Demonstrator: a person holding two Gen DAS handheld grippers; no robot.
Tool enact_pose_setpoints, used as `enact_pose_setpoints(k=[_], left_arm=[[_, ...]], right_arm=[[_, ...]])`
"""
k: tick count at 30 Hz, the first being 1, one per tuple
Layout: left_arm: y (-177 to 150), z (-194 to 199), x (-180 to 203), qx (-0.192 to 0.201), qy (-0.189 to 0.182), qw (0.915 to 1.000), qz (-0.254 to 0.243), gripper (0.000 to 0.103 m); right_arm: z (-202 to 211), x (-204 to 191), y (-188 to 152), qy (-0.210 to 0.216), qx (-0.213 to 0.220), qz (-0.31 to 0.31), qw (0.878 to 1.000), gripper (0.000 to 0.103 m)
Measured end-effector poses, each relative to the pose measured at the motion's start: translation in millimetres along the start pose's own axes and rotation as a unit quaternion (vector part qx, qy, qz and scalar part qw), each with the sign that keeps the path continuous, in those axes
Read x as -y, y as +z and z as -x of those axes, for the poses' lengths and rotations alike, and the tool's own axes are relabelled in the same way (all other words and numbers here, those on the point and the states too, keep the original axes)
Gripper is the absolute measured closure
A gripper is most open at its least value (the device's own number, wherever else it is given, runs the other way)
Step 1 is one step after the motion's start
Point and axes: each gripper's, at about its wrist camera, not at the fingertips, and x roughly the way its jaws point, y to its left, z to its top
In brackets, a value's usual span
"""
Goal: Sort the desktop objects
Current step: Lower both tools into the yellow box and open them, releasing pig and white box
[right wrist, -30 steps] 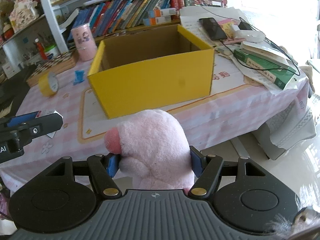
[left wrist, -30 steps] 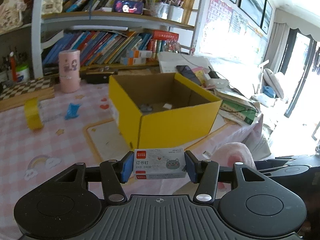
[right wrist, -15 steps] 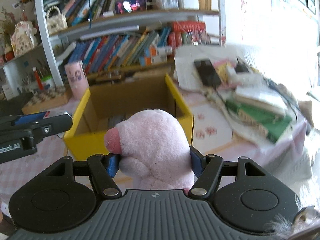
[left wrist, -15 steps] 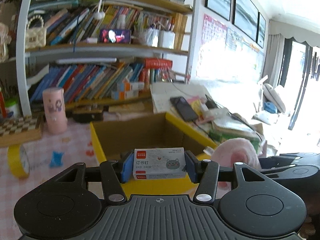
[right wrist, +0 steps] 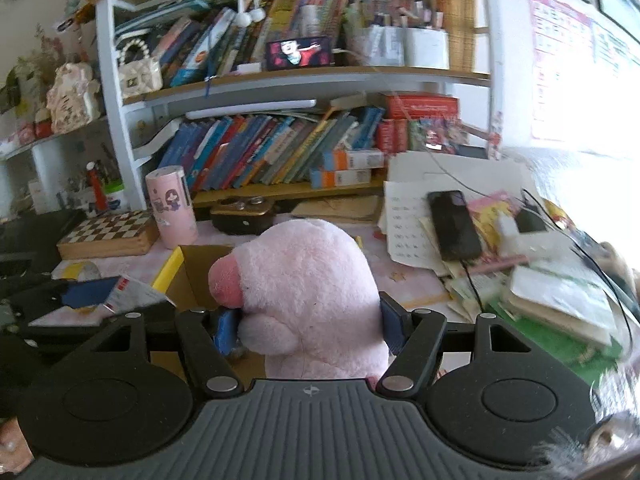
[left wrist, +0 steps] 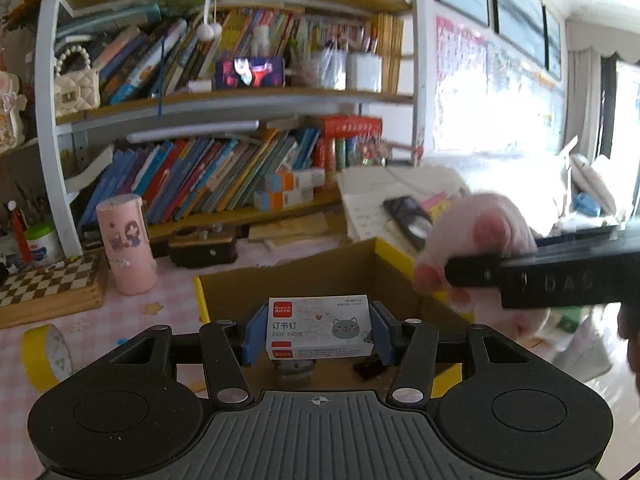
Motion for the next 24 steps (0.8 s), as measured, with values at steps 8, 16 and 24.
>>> enact_pose_setpoints(k=[8, 16, 24], left_arm=[[-13.6, -43.7, 6.5, -0.063, 0.002, 0.9980, -0.005, 0.051], [-24.4, -61.9, 7.7, -0.101, -0.002, 0.9948, -0.001, 0.051], [-23.3, -66.7, 8.9, -0.105, 0.001, 0.9945, 0.002, 0.050]], right_arm=[[-53.1, -1.5, 5.7, 0.036, -0.044, 0.050, 0.997, 0.038], [-94.0, -3.1, 2.0, 0.059, -0.102, 0.083, 0.990, 0.038], [-118.8, -9.7, -4.9, 0.079, -0.147, 0.113, 0.979, 0.038]])
